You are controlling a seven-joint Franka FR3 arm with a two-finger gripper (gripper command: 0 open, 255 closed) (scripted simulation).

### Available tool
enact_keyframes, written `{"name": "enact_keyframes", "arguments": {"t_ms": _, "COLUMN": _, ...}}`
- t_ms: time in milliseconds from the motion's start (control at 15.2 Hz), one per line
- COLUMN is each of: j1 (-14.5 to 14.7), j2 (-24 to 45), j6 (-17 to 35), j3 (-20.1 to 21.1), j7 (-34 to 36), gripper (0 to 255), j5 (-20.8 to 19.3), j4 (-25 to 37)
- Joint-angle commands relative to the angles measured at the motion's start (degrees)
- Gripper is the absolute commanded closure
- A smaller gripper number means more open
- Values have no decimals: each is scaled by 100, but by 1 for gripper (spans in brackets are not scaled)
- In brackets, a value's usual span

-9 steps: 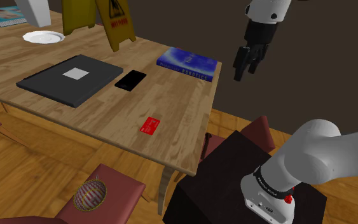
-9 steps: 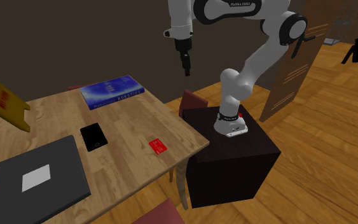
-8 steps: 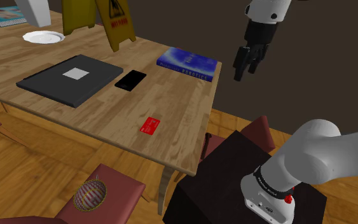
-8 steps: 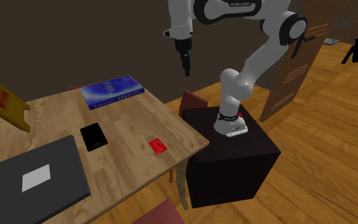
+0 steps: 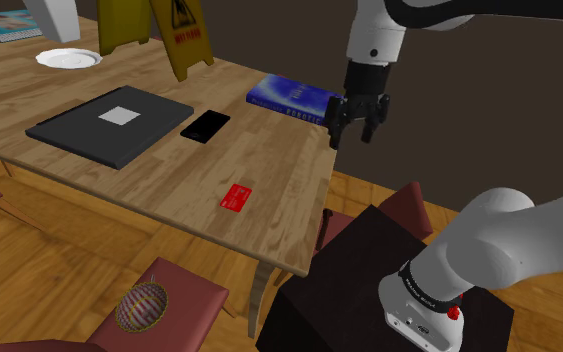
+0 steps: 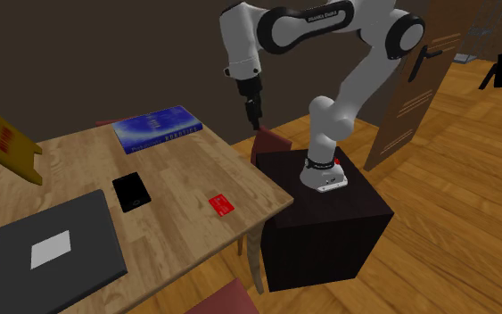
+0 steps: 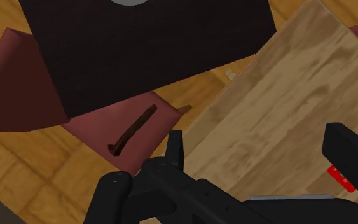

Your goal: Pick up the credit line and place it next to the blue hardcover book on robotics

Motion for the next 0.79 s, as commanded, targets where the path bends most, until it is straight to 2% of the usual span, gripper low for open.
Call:
{"name": "enact_keyframes", "arguments": {"t_ms": 0, "j1": -20, "j2": 347, "j6": 237, "j3": 180, "j7": 494, "gripper": 0, "j5": 313, "j4": 23}}
{"name": "enact_keyframes", "arguments": {"t_ms": 726, "j1": -52, "j2": 2296, "j6": 1690, "j3": 832, "j7": 2608, "gripper": 0, "j5": 1701, "j4": 359}}
